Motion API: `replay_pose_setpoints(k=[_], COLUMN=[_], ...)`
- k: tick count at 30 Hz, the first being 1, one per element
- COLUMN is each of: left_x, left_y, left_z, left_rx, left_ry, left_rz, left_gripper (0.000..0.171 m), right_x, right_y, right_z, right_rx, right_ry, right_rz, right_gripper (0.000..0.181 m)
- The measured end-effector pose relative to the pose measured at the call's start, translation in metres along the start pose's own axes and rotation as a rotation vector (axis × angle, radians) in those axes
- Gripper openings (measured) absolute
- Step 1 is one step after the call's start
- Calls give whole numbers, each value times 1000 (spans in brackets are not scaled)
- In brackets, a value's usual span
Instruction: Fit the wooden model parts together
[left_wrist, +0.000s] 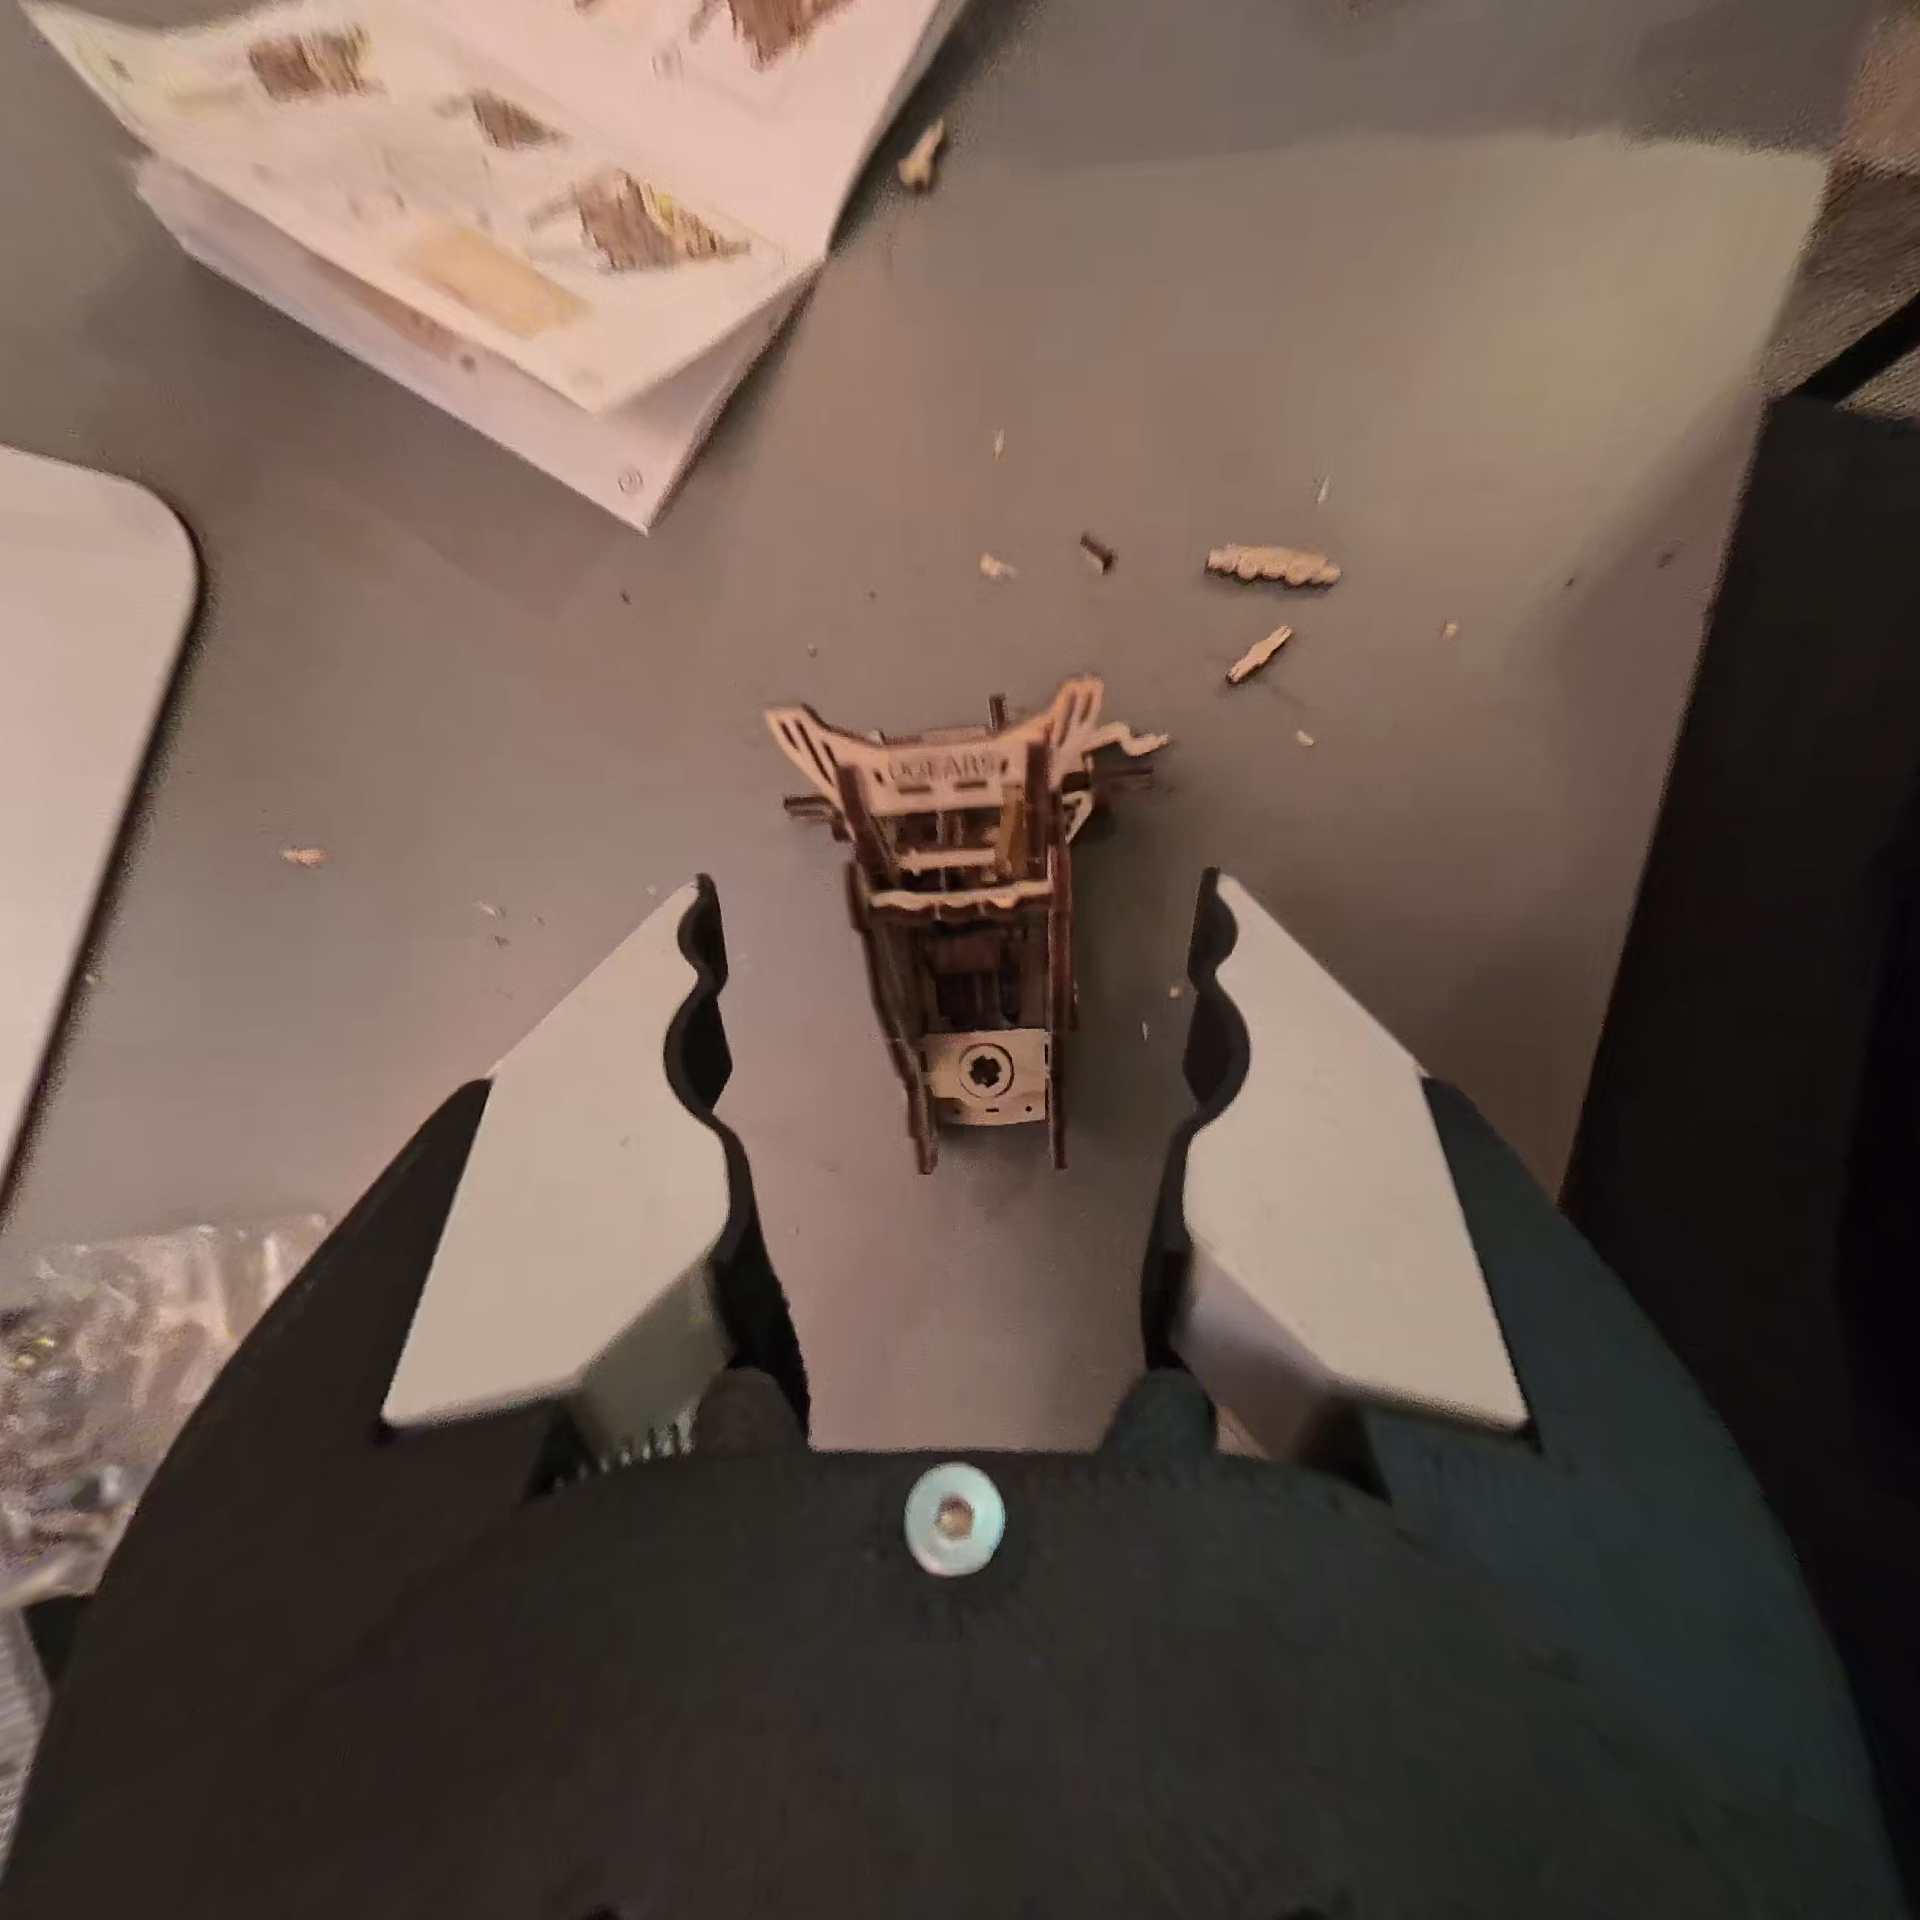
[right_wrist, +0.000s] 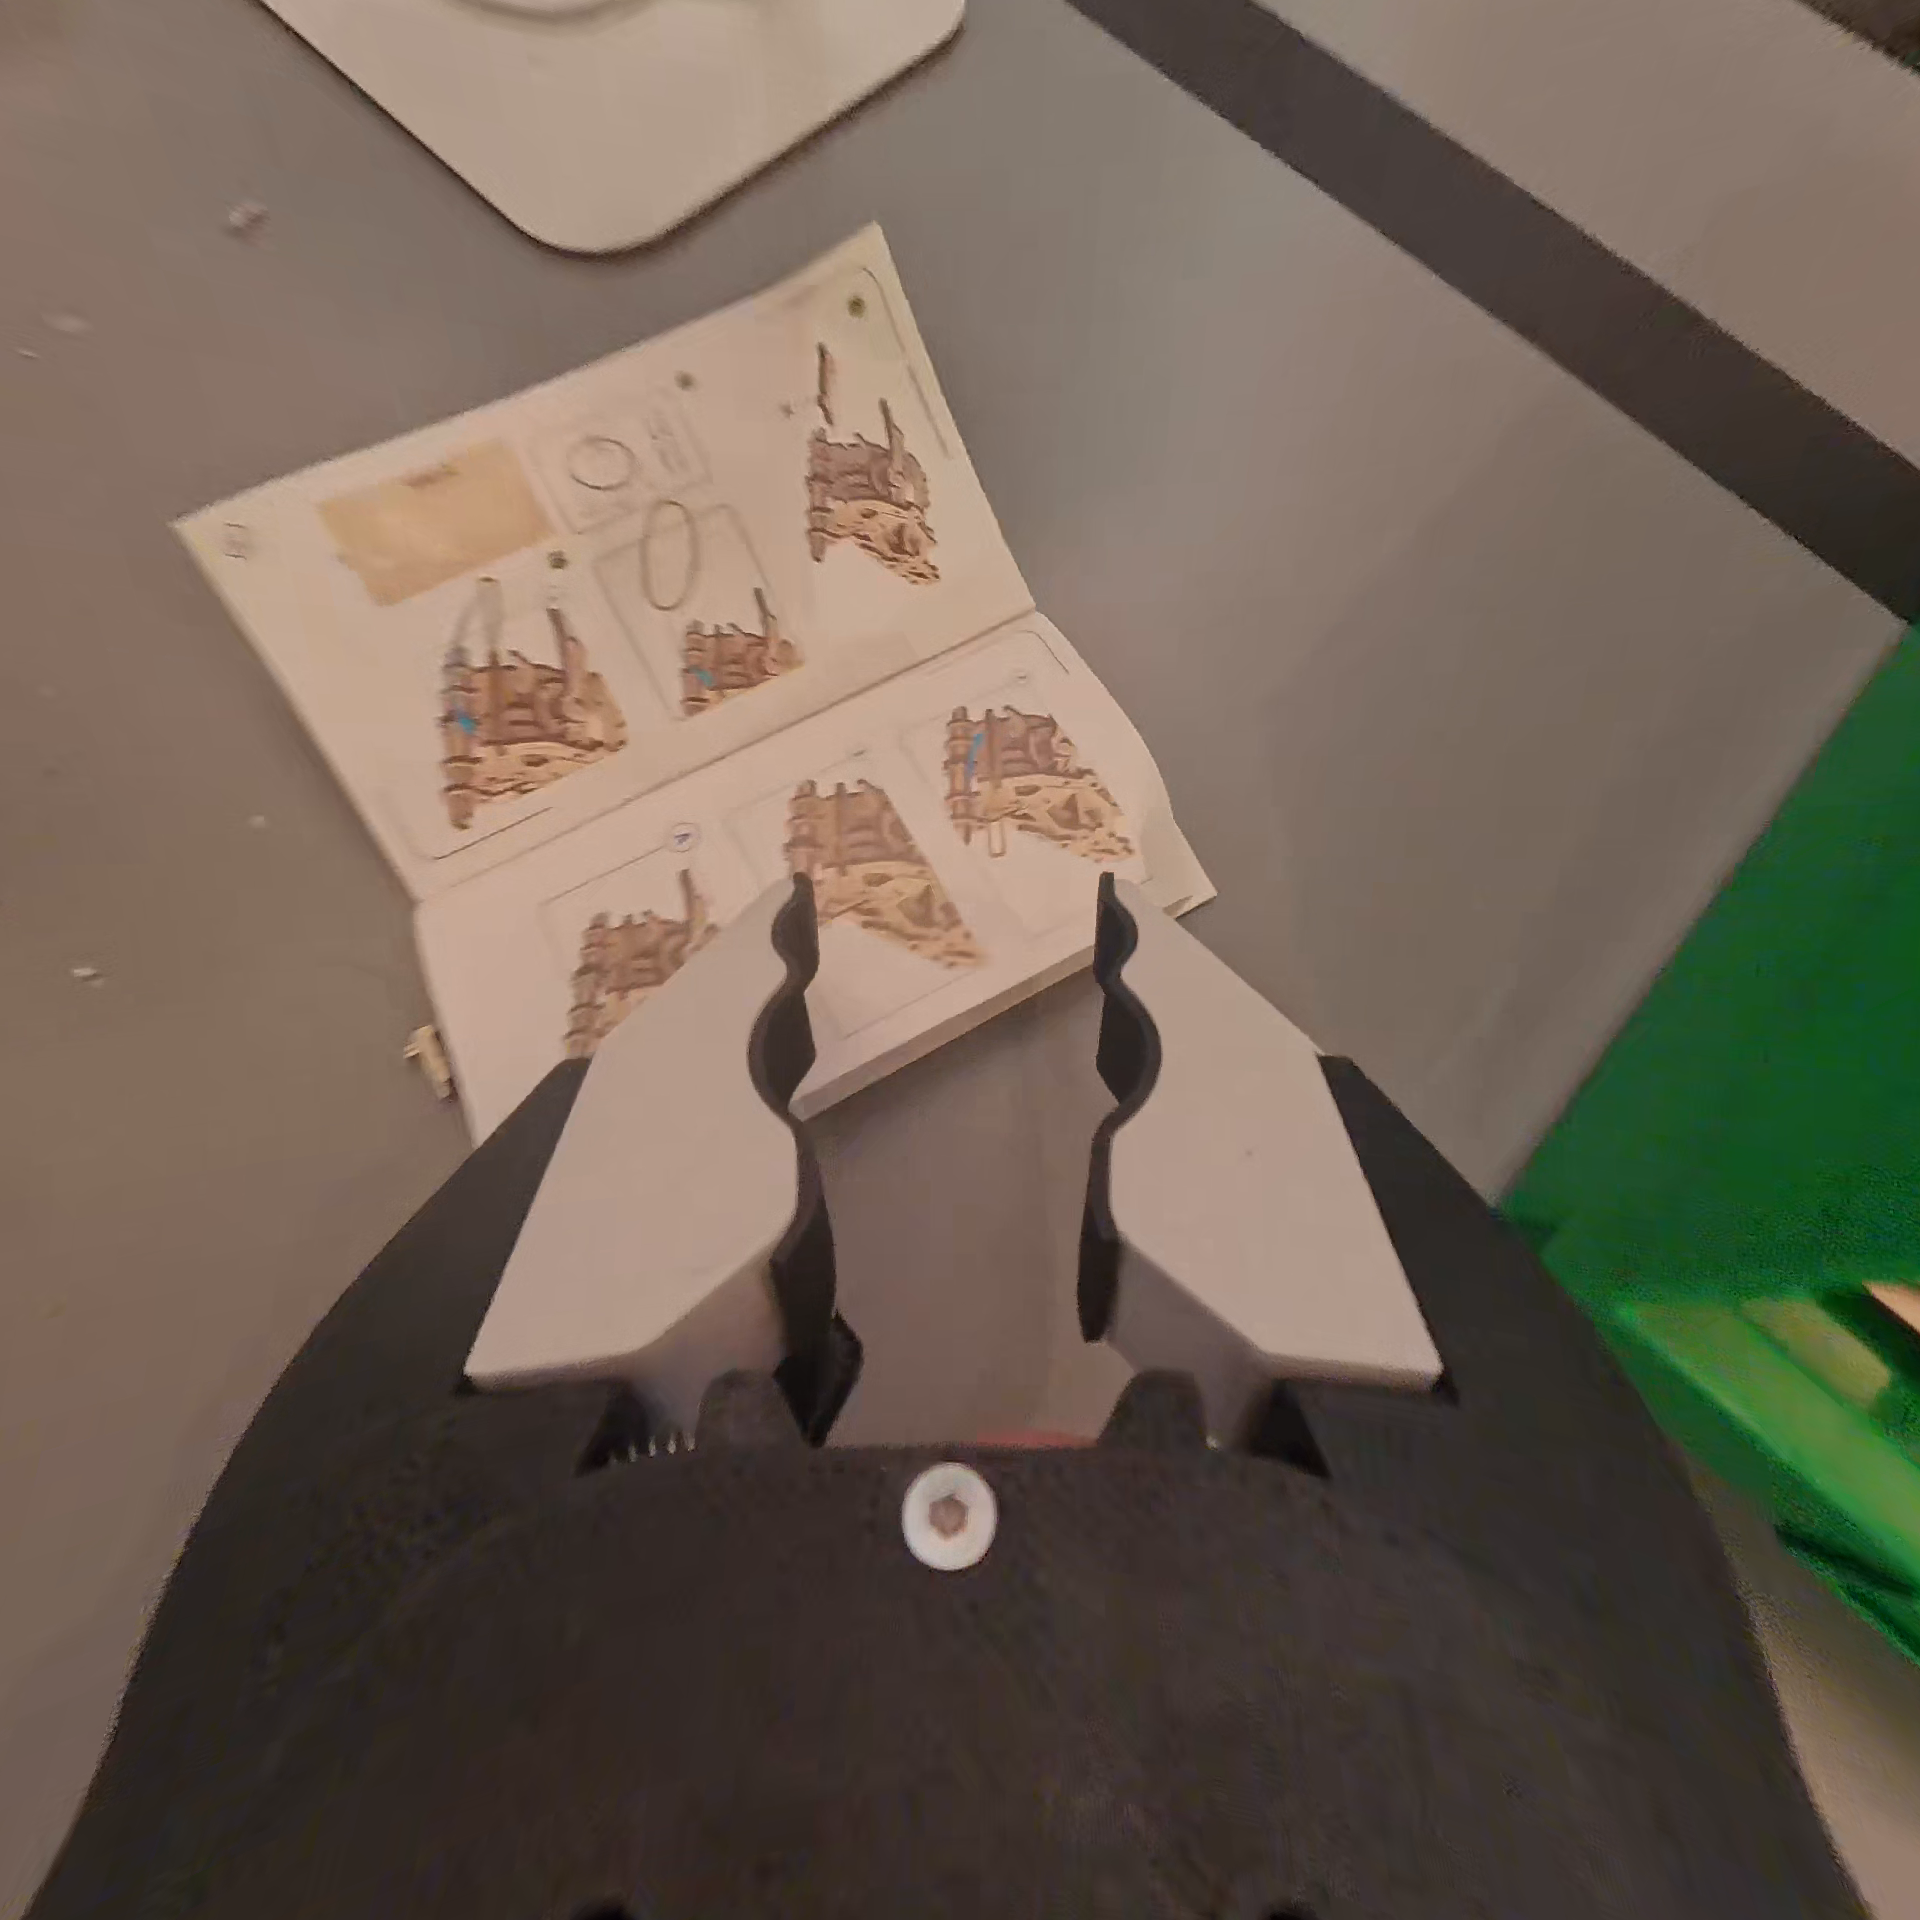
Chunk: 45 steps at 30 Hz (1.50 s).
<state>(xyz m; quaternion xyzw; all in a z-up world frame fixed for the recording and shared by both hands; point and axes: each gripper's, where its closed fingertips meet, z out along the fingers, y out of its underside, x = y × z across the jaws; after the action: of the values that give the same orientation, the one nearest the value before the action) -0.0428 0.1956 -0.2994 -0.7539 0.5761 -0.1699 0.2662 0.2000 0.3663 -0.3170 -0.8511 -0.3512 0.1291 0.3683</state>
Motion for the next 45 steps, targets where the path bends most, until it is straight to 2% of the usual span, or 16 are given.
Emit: replay_pose_setpoints(k=[3, 6, 8, 11, 13, 15, 19, 20, 22, 26, 29, 33, 35, 40, 45], left_x=[-22, -52, -71, -87, -91, -99, -105, -101, -101, -100, -98, -96, -95, -95, -95], left_y=[-31, -80, -112, -132, -130, -127, -95, -96, -95, -94, -94, -92, -92, -92, -92], left_z=[-18, -18, 2, 52, 85, 109, 144, 145, 146, 146, 145, 144, 144, 144, 144], left_rx=[47, 114, 124, 41, -50, -89, -226, -199, -177, -148, -127, -103, -93, -89, -83], left_ry=[-28, -95, -146, -123, -60, -24, 83, 118, 142, 142, 144, 145, 148, 143, 144], left_rz=[51, 107, 129, 224, 243, 254, 179, 172, 134, 147, 133, 125, 120, 119, 121], left_gripper=[86, 77, 77, 69, 63, 52, 44, 35, 34, 35, 37, 37, 38, 38, 38], right_x=[8, 7, 7, 11, 11, 11, 12, 15, 20, 29, 20, 20, 20, 15, 14], right_y=[8, 18, 19, 19, 19, 19, 17, 12, 4, 9, 10, 9, 7, 6, 5], right_z=[21, 31, 31, 31, 31, 32, 32, 31, 29, 37, 41, 43, 43, 45, 46], right_rx=[-62, -117, -126, -138, -134, -120, -112, -85, -34, -61, -61, -51, -45, -55, -70], right_ry=[-13, -40, -43, -37, -40, -30, -44, -22, 0, 9, -65, -67, -64, -54, -58], right_rz=[16, 11, 7, -4, -9, -27, -34, -30, -25, -50, -24, -16, -20, -76, -72], right_gripper=[54, 36, 35, 25, 12, 0, 0, 12, 37, 61, 49, 43, 29, 7, 0])
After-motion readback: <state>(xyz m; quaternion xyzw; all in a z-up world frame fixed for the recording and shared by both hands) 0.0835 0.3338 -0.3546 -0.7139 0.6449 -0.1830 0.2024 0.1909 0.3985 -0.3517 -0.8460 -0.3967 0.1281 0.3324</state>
